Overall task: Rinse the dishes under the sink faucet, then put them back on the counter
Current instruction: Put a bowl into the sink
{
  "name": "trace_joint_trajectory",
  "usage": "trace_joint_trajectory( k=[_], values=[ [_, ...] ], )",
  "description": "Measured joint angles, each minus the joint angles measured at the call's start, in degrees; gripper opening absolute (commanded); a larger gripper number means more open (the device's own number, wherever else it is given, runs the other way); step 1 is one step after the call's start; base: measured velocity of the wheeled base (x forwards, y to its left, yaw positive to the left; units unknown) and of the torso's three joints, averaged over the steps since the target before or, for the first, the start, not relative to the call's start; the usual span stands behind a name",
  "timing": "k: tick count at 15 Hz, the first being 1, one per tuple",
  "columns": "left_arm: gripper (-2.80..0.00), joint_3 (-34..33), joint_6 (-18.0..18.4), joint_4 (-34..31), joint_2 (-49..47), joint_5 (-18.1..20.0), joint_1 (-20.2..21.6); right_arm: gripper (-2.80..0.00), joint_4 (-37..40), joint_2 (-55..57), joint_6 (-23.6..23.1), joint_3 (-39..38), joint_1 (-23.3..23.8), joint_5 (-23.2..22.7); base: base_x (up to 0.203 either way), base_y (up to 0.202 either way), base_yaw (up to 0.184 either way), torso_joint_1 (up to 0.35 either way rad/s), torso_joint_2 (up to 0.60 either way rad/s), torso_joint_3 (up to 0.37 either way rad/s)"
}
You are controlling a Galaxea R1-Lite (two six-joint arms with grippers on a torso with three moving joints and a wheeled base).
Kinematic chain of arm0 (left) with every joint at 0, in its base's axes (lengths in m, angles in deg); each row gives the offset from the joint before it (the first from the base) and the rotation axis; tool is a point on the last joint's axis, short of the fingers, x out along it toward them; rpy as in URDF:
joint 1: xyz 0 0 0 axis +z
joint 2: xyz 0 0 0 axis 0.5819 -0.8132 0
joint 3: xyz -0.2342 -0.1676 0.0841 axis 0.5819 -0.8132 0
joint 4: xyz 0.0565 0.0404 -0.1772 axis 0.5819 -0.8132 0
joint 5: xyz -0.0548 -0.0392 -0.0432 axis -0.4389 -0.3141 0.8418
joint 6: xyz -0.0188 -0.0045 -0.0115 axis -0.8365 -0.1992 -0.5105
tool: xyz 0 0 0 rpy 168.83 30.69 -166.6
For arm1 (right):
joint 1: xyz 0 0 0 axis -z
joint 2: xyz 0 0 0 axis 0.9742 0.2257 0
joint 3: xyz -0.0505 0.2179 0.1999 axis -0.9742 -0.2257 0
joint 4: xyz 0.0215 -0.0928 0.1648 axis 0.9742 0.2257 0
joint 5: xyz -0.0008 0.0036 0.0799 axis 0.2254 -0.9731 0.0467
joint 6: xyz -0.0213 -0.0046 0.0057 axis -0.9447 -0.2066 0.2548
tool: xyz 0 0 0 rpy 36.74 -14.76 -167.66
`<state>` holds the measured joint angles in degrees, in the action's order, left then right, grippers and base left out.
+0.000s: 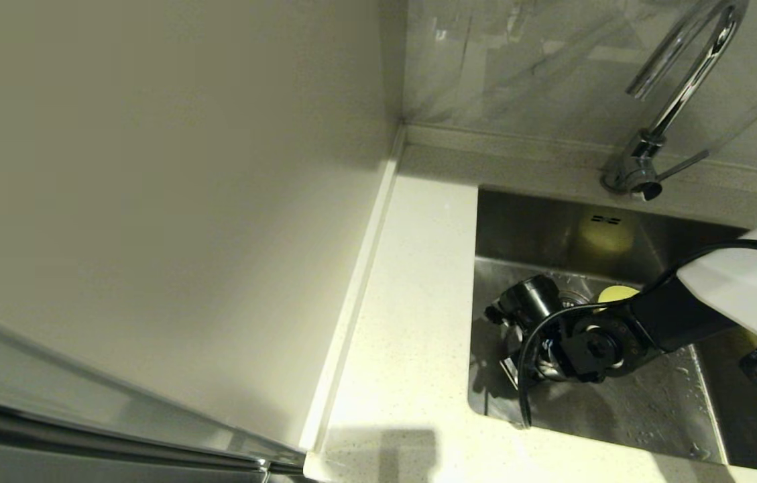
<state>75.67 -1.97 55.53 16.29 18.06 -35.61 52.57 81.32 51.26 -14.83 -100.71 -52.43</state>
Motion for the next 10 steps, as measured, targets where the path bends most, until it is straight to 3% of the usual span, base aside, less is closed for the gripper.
trace_joint_trajectory(
  k=[5, 10],
  values=[
    [-2.80, 0.0, 0.0, 0.0, 0.0, 0.0, 0.0, 0.00, 0.0, -0.9, 2.0, -0.1, 0.4, 0.7, 0.000, 0.000, 0.000, 0.000, 0.00, 0.000],
    [-2.80, 0.0, 0.0, 0.0, 0.0, 0.0, 0.0, 0.00, 1.4, -18.2, 0.5, -4.1, 3.3, 3.6, 0.000, 0.000, 0.000, 0.000, 0.00, 0.000]
  ],
)
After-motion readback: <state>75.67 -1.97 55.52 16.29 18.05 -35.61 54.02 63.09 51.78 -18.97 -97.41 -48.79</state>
